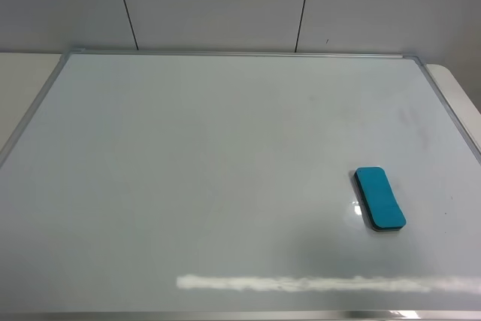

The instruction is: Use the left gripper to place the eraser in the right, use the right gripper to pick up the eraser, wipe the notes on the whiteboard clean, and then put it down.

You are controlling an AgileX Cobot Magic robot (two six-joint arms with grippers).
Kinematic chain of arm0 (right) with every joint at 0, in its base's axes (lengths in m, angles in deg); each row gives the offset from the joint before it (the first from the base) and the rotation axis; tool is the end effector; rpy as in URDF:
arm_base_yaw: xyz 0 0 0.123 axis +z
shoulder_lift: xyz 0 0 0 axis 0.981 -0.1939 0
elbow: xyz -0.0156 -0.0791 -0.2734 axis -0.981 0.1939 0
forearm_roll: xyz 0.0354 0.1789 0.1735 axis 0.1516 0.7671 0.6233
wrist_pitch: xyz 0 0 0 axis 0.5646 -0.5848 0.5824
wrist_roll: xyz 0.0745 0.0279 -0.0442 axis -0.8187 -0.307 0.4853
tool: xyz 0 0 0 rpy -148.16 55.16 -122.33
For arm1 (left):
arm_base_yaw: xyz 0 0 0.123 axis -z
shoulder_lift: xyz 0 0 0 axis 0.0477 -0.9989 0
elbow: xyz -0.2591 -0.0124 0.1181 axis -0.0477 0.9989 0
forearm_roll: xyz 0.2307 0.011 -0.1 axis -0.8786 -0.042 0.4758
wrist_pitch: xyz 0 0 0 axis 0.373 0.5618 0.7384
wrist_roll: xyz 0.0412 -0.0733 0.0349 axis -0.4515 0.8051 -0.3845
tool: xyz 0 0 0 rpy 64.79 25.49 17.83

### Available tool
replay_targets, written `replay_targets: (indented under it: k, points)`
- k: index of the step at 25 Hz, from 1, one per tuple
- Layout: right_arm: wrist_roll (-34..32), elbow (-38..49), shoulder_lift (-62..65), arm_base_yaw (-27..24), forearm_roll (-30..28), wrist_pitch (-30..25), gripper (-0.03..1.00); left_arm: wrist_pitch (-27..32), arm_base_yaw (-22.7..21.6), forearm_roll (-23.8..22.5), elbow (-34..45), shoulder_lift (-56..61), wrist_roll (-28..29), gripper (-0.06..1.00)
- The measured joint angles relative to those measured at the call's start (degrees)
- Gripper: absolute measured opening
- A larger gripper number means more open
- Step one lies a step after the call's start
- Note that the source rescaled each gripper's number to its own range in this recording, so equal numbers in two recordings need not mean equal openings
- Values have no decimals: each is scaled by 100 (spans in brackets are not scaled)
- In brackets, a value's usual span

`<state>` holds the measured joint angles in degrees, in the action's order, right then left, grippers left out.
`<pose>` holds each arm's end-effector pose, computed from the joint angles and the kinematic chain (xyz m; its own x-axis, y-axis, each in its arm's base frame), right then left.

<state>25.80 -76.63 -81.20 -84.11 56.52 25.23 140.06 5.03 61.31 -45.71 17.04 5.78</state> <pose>-0.0056 0.0121 0.2779 -0.4558 0.0392 -0.8892 -0.0233 0.9982 0.0559 -0.0066 -0.0057 0.2795 -0.4362 0.0388 -0.8990 0.1068 0.9942 -0.0089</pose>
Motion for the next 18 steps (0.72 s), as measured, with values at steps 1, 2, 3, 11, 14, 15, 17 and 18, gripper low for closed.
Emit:
replay_targets:
  k: [1, 2, 3, 11, 14, 15, 17, 18]
  points:
    - [0, 0, 0, 0, 0, 0, 100, 0, 0, 0, 0, 0, 0, 100]
    - [0, 0, 0, 0, 0, 0, 100, 0, 0, 0, 0, 0, 0, 100]
    - [0, 0, 0, 0, 0, 0, 100, 0, 0, 0, 0, 0, 0, 100]
    - [0, 0, 0, 0, 0, 0, 100, 0, 0, 0, 0, 0, 0, 100]
    - [0, 0, 0, 0, 0, 0, 100, 0, 0, 0, 0, 0, 0, 100]
    - [0, 0, 0, 0, 0, 0, 100, 0, 0, 0, 0, 0, 0, 100]
    - [0, 0, 0, 0, 0, 0, 100, 0, 0, 0, 0, 0, 0, 100]
    - [0, 0, 0, 0, 0, 0, 100, 0, 0, 0, 0, 0, 0, 100]
